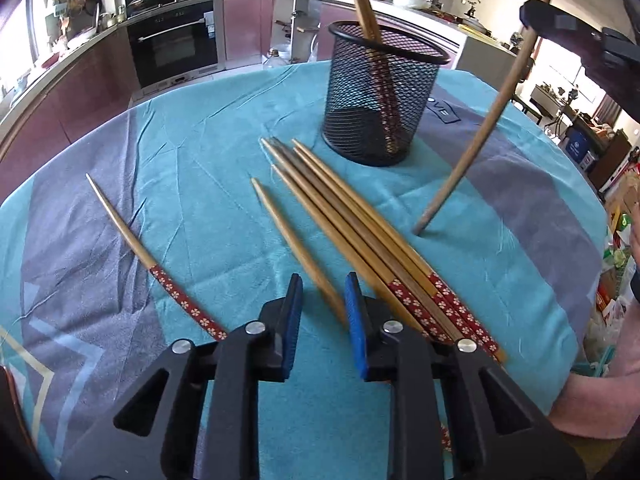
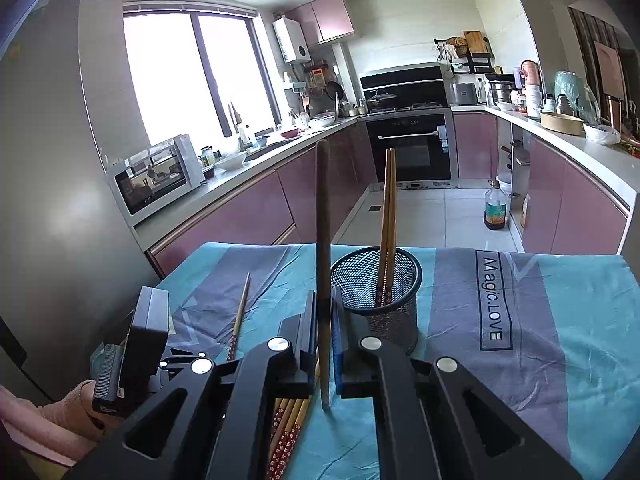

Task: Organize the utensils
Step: 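Return the left gripper to the pile and grasp a chopstick while the right gripper keeps holding its chopstick, then lift the left gripper's chopstick upright toward the mesh cup while the right gripper holds its chopstick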

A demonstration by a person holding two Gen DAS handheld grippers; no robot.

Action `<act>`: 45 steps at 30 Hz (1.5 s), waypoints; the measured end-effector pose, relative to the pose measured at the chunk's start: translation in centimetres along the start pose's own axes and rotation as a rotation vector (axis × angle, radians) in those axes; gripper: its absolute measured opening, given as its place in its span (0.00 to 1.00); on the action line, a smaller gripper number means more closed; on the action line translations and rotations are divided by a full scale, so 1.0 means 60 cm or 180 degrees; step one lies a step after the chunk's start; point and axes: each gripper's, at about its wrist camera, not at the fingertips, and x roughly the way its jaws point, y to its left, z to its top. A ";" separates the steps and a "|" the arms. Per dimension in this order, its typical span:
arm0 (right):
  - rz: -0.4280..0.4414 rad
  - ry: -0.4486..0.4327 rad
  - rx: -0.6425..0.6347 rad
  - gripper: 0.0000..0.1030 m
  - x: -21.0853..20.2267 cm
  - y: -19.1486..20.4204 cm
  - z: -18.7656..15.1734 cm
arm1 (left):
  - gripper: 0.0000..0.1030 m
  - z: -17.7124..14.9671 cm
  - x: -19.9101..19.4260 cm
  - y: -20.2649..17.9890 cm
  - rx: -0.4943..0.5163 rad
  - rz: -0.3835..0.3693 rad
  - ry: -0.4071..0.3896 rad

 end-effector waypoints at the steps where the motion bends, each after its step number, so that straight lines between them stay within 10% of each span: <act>1: 0.0005 0.0000 -0.0001 0.05 0.001 0.000 0.000 | 0.21 0.001 0.002 -0.002 0.0022 0.0040 0.0006; 17: -0.0012 -0.0003 -0.0094 0.06 0.004 0.014 0.000 | 0.07 0.026 -0.001 0.007 -0.0242 0.0286 -0.0155; 31: -0.0014 -0.0137 -0.0074 0.05 -0.018 0.007 0.018 | 0.07 0.068 -0.144 0.031 -0.0465 -0.0456 -0.0857; 45: -0.0049 -0.0287 -0.0197 0.05 -0.039 0.014 0.052 | 0.07 0.114 -0.249 0.031 -0.0459 -0.0700 -0.1439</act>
